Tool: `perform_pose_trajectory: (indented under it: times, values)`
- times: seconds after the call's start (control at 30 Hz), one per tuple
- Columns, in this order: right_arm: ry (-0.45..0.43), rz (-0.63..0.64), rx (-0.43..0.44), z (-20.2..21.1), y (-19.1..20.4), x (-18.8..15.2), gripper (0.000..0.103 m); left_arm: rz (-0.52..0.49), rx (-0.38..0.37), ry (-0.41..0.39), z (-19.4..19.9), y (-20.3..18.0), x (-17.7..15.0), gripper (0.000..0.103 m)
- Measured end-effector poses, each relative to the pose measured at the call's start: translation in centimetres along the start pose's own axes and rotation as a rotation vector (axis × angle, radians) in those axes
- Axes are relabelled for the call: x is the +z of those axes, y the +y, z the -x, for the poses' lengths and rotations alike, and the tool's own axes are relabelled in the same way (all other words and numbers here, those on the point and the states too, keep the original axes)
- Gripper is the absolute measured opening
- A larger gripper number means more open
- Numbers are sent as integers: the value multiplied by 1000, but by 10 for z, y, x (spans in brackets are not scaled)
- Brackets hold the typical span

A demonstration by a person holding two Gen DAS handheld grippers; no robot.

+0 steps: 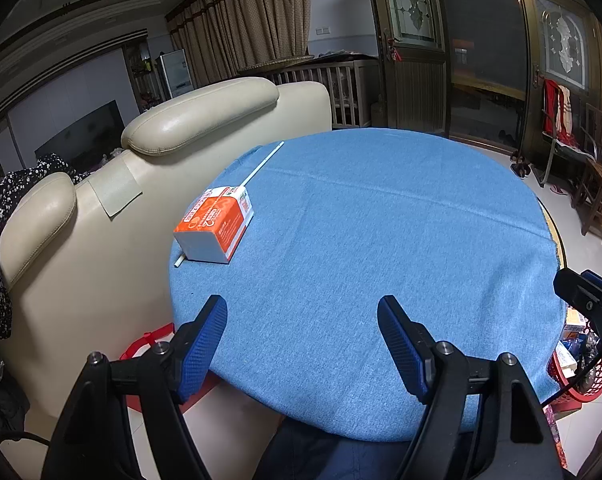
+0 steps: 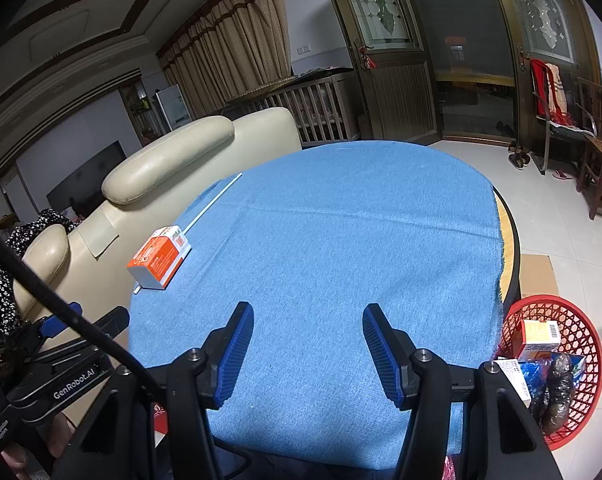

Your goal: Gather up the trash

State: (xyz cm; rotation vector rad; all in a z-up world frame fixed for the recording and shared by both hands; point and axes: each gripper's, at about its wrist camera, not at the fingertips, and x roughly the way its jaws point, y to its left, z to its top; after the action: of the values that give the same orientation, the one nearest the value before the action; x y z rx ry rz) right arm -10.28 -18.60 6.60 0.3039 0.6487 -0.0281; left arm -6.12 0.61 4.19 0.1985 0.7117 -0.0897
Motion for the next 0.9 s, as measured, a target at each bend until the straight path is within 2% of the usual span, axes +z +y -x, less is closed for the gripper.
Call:
perform_pose_trajectory:
  times: [0.9]
  values:
    - [1, 7, -1, -2, -1, -1, 61, 2, 7, 1, -1, 1, 0, 78]
